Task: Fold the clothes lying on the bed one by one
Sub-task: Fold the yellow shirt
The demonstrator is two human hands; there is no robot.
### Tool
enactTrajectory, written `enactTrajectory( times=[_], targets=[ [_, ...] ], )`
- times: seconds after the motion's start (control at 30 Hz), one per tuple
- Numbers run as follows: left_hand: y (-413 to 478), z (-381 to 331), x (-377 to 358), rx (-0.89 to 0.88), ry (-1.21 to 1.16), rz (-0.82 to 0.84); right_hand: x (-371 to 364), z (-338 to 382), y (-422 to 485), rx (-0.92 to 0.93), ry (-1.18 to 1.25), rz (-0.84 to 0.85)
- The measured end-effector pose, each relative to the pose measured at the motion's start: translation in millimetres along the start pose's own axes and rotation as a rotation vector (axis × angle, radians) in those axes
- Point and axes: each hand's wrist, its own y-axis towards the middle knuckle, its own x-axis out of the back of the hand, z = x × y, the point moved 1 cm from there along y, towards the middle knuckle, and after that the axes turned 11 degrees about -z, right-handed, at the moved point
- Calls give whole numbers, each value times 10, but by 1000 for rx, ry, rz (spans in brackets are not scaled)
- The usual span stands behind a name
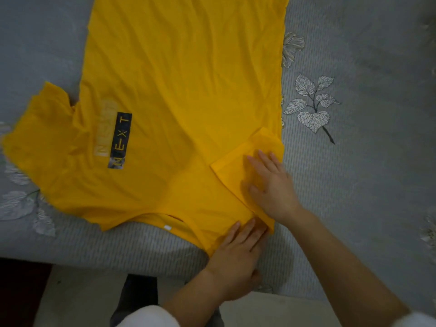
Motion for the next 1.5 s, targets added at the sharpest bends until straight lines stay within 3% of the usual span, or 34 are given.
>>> enactTrajectory(
  times=[0.13,0.23,0.3,0.47,0.53,0.57,0.73,0.8,0.9,0.93,1.0,1.1,1.17,1.27,1.33,1.37,1.43,1.5],
  targets=[
    [-74,245,232,-37,-53,-130,-109,103,90,12,-227,98],
    [-293,703,572,129,-213,-397,-90,306,75,-6,-235,21],
    [-510,1110,876,395,-219,-607,-156,551,50,58,-208,-30],
    [-1134,2229,1553,1392,-362,-1098,-598,1408,149,211,-100,35],
    [-1327,2598,1740,1646,-512,-1200,-810,1692,215,244,-118,76],
    [-1365,2719,1811,1685,-573,-1207,-905,1783,247,251,-144,86],
    [-1287,3048,1964,1568,-641,-981,-1085,1796,328,261,-243,72],
    [-1215,3120,2049,1667,-886,-864,-1061,1739,290,305,-262,112],
    [-1188,3159,2141,1697,-1134,-522,-1025,1703,236,332,-293,150],
    [-1217,3180,2147,1701,-1139,-528,-1022,1704,229,328,-293,152],
    [-1331,3237,2155,1740,-1194,-700,-1029,1723,232,319,-290,154],
    [-1496,3254,2190,1684,-1643,-963,-1056,1752,235,303,-253,125],
    [-1526,3217,2188,1630,-1735,-1114,-1076,1751,231,295,-247,123],
    [-1384,3030,2210,1488,-1367,-1234,-1063,1761,235,302,-245,116],
    [-1196,2828,2259,1199,-952,-1188,-1041,1774,236,313,-257,128],
    [-1081,2720,2254,992,-759,-1071,-1034,1778,229,320,-256,125],
    [-862,2551,2122,595,-402,-686,-1014,1782,181,344,-234,66],
    [-753,2481,1883,397,-102,-307,-976,1759,86,348,-202,-38]
  ],
)
